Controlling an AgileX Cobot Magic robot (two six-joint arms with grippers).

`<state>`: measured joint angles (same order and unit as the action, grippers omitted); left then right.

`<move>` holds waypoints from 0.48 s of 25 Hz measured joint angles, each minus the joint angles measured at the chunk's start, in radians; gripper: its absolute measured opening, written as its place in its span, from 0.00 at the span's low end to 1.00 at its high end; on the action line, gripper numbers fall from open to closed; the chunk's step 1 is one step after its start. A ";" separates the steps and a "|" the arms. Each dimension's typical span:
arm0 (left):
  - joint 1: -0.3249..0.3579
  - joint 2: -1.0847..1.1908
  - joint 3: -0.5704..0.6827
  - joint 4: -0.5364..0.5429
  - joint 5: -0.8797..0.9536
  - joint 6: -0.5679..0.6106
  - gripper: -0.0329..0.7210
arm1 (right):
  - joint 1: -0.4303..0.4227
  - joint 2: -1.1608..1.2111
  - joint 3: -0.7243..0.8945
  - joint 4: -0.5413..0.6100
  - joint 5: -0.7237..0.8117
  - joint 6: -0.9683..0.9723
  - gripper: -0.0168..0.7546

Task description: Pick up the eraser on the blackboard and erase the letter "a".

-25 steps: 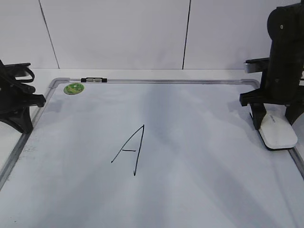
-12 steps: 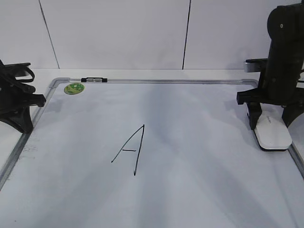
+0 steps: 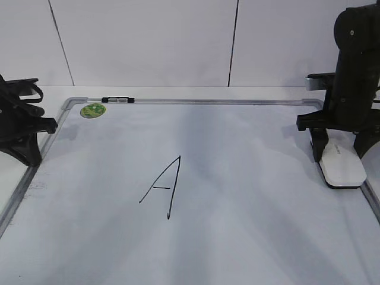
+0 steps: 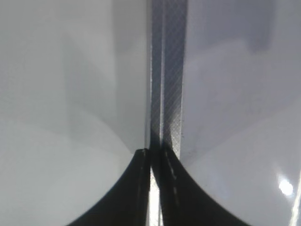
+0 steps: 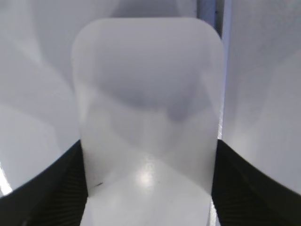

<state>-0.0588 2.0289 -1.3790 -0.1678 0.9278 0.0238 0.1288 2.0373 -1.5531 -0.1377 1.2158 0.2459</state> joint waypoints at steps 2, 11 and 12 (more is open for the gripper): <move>0.000 0.000 0.000 0.000 0.000 0.000 0.09 | 0.000 0.000 0.000 -0.002 0.000 0.000 0.75; 0.000 0.000 0.000 -0.001 -0.002 0.000 0.09 | 0.000 0.000 0.000 -0.002 0.000 -0.056 0.79; 0.000 0.000 0.000 -0.001 -0.002 0.000 0.09 | 0.000 0.000 0.000 -0.002 0.000 -0.058 0.80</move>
<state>-0.0588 2.0289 -1.3790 -0.1685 0.9256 0.0238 0.1288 2.0373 -1.5531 -0.1398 1.2158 0.1875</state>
